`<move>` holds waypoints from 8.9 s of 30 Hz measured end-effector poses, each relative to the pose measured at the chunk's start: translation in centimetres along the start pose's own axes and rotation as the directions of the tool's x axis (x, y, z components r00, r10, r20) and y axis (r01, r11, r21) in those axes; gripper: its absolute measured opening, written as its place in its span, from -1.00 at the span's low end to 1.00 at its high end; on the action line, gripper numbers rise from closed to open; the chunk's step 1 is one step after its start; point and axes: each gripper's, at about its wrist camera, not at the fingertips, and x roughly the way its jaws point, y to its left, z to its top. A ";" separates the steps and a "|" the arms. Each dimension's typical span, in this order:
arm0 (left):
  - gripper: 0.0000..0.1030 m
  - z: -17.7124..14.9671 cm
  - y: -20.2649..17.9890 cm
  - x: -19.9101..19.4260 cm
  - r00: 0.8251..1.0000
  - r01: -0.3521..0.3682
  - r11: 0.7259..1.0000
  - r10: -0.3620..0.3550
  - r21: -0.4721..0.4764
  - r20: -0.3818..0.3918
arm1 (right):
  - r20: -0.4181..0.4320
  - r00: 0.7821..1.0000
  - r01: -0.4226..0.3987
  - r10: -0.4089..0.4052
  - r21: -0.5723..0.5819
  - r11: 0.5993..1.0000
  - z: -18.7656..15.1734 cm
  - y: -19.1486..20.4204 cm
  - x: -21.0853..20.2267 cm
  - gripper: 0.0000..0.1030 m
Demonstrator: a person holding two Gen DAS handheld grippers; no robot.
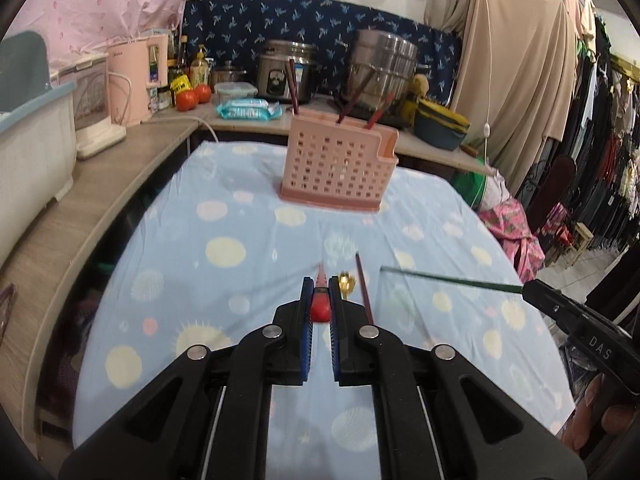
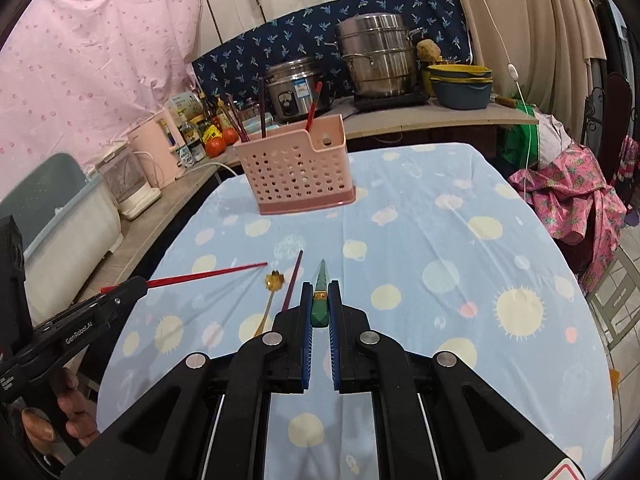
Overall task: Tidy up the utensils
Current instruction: 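Lift both chopsticks, carry them to the pink basket and lower them in, then open both tools to release the chopsticks into the basket, then move both open tools back over the gold spoon and last chopstick, then grasp the dark red chopstick with the right tool while the left tool grasps the gold spoon, then carry the spoon and chopstick to the pink basket and lower them in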
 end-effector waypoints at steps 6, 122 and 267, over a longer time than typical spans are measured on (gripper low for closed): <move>-0.87 3.4 0.0 -0.5 0.998 0.002 1.000 -0.002 -0.004 0.070 | 0.058 0.997 -0.050 0.048 0.019 0.999 3.1 0.2 -0.5 -0.87; -0.35 -0.5 2.3 6.0 0.988 -0.157 0.988 0.157 0.011 -0.010 | -0.109 0.994 -0.043 0.024 -0.171 0.984 -2.0 4.5 7.7 -0.45; -0.98 24.8 -0.3 15.3 0.981 -0.127 0.991 0.118 0.050 0.156 | 0.401 0.915 -0.060 0.042 0.033 0.998 31.6 0.7 11.2 -0.87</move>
